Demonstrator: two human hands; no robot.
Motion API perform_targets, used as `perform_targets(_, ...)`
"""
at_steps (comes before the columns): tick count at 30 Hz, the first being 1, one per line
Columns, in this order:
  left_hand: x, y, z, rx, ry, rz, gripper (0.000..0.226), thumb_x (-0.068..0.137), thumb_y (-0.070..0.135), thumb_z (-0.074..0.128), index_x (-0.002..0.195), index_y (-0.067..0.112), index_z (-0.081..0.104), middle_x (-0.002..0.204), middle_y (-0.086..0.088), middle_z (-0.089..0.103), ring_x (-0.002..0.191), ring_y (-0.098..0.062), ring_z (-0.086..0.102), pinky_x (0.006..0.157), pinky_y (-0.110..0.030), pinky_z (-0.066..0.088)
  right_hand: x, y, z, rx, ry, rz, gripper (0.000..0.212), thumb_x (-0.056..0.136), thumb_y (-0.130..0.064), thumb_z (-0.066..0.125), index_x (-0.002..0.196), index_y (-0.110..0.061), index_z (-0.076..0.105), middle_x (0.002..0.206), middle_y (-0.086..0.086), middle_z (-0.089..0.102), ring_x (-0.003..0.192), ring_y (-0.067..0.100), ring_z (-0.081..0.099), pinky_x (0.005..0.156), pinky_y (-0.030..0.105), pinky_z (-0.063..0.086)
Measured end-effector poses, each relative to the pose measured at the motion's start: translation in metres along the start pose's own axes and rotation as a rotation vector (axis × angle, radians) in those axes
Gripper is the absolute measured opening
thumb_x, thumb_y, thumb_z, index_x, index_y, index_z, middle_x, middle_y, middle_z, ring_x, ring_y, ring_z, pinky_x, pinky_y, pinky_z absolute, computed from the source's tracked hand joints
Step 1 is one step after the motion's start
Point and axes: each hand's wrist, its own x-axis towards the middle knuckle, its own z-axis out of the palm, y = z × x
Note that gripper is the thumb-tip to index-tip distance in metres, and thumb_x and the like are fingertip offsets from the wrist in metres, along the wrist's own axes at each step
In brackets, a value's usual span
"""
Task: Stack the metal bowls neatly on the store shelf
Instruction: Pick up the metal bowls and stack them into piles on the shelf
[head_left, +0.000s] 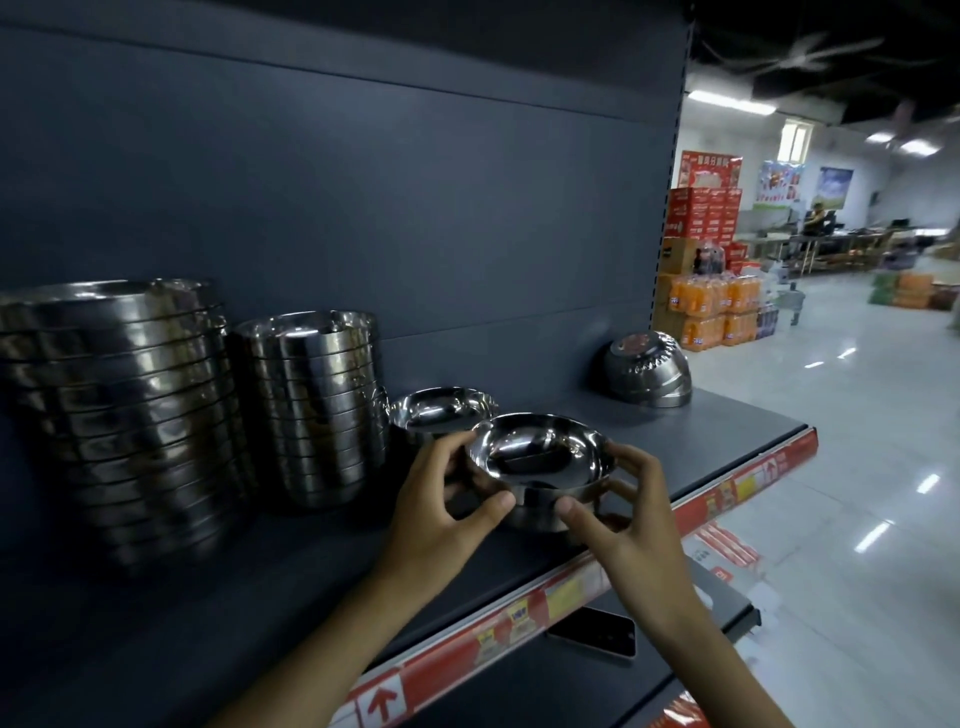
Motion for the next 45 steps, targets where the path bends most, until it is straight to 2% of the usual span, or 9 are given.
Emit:
perform_targets(7, 0.033, 0.014, -0.002, 0.210, 0.199, 0.212, 0.045, 0.088, 0.046, 0.062, 0.128, 0.030, 0.051, 0.126, 0.006, 0.055, 0.119, -0.014, 0.057, 0.099, -0.040, 0.050, 0.036, -0.017, 0.031, 0.130, 0.124, -0.123, 0.063, 0.079, -0.049, 0.070, 0.132, -0.042, 0.038, 0.136, -0.018, 0.050, 0.123, -0.006, 0.051, 0.095, 0.024, 0.047)
perform_targets(11, 0.043, 0.011, -0.003, 0.360, 0.313, 0.325, 0.044, 0.093, 0.033, 0.055, 0.135, 0.020, 0.053, 0.149, -0.008, 0.042, 0.138, 0.002, 0.036, 0.107, -0.008, 0.030, 0.069, -0.012, 0.059, 0.276, 0.040, -0.151, 0.064, 0.083, -0.049, 0.062, 0.141, -0.037, 0.038, 0.141, -0.019, 0.050, 0.132, 0.000, 0.048, 0.103, 0.027, 0.047)
perform_targets(13, 0.043, 0.005, -0.005, 0.391, 0.311, 0.355, 0.046, 0.093, 0.027, 0.054, 0.138, 0.019, 0.053, 0.154, -0.013, 0.034, 0.139, 0.011, 0.029, 0.106, -0.003, 0.026, 0.085, -0.006, 0.070, 0.319, 0.003, -0.151, 0.061, 0.086, -0.046, 0.059, 0.142, -0.037, 0.038, 0.143, -0.011, 0.053, 0.133, 0.003, 0.050, 0.106, 0.030, 0.044)
perform_targets(18, 0.047, -0.018, -0.008, 0.518, 0.286, 0.322, 0.058, 0.094, 0.032, 0.047, 0.149, 0.043, 0.032, 0.164, -0.005, 0.012, 0.149, -0.007, 0.023, 0.117, -0.015, 0.025, 0.120, 0.010, 0.093, 0.354, -0.095, -0.119, 0.065, 0.091, -0.028, 0.051, 0.152, -0.023, 0.031, 0.144, -0.006, 0.054, 0.133, 0.004, 0.049, 0.109, 0.024, 0.041)
perform_targets(25, 0.047, -0.035, -0.004, 0.683, 0.256, 0.166, 0.063, 0.093, 0.044, 0.039, 0.152, 0.048, 0.016, 0.163, -0.009, 0.009, 0.149, -0.023, 0.024, 0.119, -0.030, 0.024, 0.149, 0.041, 0.113, 0.285, -0.211, -0.072, 0.073, 0.085, -0.043, 0.048, 0.154, -0.028, 0.032, 0.151, -0.016, 0.044, 0.139, -0.001, 0.039, 0.118, 0.031, 0.032)
perform_targets(28, 0.044, -0.038, -0.002, 0.792, 0.241, 0.109, 0.061, 0.093, 0.047, 0.037, 0.152, 0.045, 0.022, 0.158, -0.012, 0.019, 0.142, -0.030, 0.036, 0.112, -0.041, 0.039, 0.152, 0.050, 0.113, 0.280, -0.228, -0.051, 0.067, 0.086, -0.032, 0.047, 0.152, -0.025, 0.035, 0.130, -0.031, 0.053, 0.120, -0.019, 0.047, 0.103, 0.011, 0.037)
perform_targets(36, 0.035, -0.035, 0.001, 0.925, 0.158, 0.030, 0.061, 0.090, 0.049, 0.034, 0.150, 0.044, 0.022, 0.154, -0.014, 0.033, 0.139, -0.029, 0.040, 0.104, -0.038, 0.043, 0.144, 0.056, 0.101, 0.271, -0.253, 0.007, 0.063, 0.083, -0.027, 0.050, 0.144, -0.019, 0.041, 0.121, -0.026, 0.056, 0.103, -0.024, 0.053, 0.084, -0.001, 0.038)
perform_targets(41, 0.031, -0.030, -0.001, 0.964, 0.088, -0.015, 0.062, 0.096, 0.042, 0.047, 0.150, 0.047, 0.018, 0.157, -0.013, 0.022, 0.143, -0.027, 0.031, 0.105, -0.036, 0.042, 0.139, 0.056, 0.101, 0.210, -0.275, 0.020, 0.061, 0.082, -0.029, 0.051, 0.142, -0.019, 0.045, 0.119, -0.023, 0.058, 0.102, -0.022, 0.053, 0.085, 0.000, 0.037)
perform_targets(45, 0.028, -0.031, -0.002, 0.954, 0.096, -0.025, 0.060, 0.095, 0.041, 0.046, 0.151, 0.039, 0.026, 0.158, -0.014, 0.019, 0.143, -0.029, 0.030, 0.105, -0.039, 0.047, 0.136, 0.055, 0.103, 0.199, -0.323, 0.060, 0.060, 0.082, -0.034, 0.056, 0.140, -0.030, 0.045, 0.122, -0.015, 0.063, 0.113, -0.005, 0.058, 0.099, 0.019, 0.042)
